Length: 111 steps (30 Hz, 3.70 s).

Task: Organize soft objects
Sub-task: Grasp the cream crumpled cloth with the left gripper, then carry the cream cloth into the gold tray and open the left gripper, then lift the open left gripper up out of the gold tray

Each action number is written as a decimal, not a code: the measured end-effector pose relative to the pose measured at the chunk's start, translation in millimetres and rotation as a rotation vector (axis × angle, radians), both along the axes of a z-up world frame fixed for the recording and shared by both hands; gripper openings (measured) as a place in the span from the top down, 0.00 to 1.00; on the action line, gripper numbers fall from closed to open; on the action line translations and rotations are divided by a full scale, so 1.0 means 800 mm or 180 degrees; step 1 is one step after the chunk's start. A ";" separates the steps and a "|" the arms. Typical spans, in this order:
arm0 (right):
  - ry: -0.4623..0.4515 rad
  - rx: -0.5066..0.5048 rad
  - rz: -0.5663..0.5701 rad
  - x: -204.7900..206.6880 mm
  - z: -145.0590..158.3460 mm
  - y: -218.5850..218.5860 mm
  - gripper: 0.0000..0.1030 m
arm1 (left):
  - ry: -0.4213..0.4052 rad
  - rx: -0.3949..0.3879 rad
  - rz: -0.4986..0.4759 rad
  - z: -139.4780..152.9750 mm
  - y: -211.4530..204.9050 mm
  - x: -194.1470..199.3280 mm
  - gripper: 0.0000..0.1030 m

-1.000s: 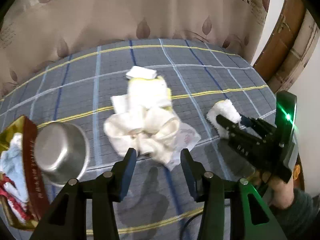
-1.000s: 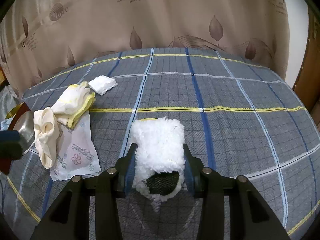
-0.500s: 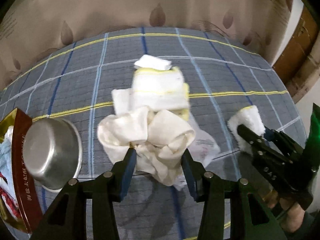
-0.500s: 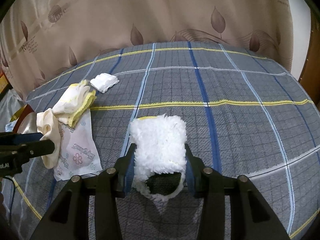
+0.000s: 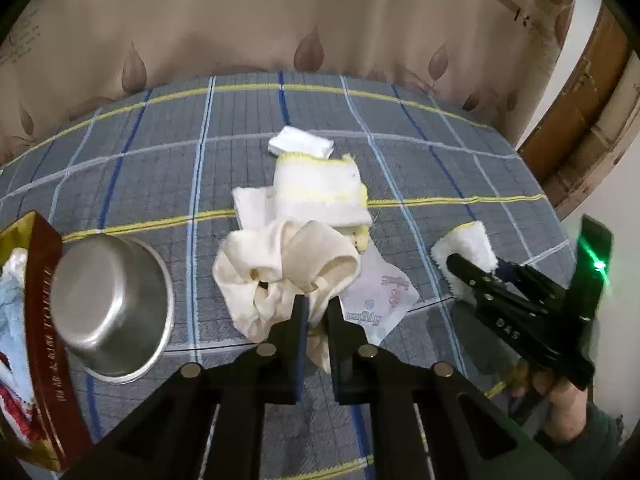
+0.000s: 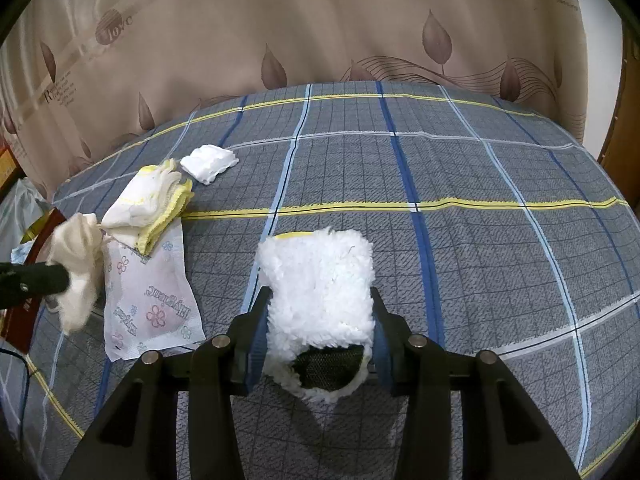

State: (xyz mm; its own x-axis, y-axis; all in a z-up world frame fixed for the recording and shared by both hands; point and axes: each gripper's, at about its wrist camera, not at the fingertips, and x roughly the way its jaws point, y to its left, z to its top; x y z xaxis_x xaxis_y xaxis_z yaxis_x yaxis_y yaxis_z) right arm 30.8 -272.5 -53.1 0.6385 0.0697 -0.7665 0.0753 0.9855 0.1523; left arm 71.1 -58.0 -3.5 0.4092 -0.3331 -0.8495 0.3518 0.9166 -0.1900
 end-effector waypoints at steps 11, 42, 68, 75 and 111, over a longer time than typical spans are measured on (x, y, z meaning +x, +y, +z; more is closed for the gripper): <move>0.0000 0.0001 0.0000 0.000 0.001 0.000 0.60 | -0.0093 0.0028 0.0055 0.038 0.043 -0.020 0.92; 0.0010 -0.0003 0.0006 0.001 -0.001 0.001 0.58 | -0.0548 0.0510 0.1204 0.144 0.287 -0.020 0.92; 0.0024 -0.0019 0.0014 0.000 -0.002 0.001 0.57 | -0.0118 0.0854 0.1482 0.049 0.354 0.063 0.92; 0.0024 -0.0021 0.0014 0.001 -0.002 0.002 0.56 | -0.0010 0.0683 0.1413 0.045 0.349 0.063 0.86; 0.0122 -0.0595 0.0017 0.000 0.009 0.032 0.62 | -0.0469 0.0717 0.1895 0.067 0.403 -0.095 0.71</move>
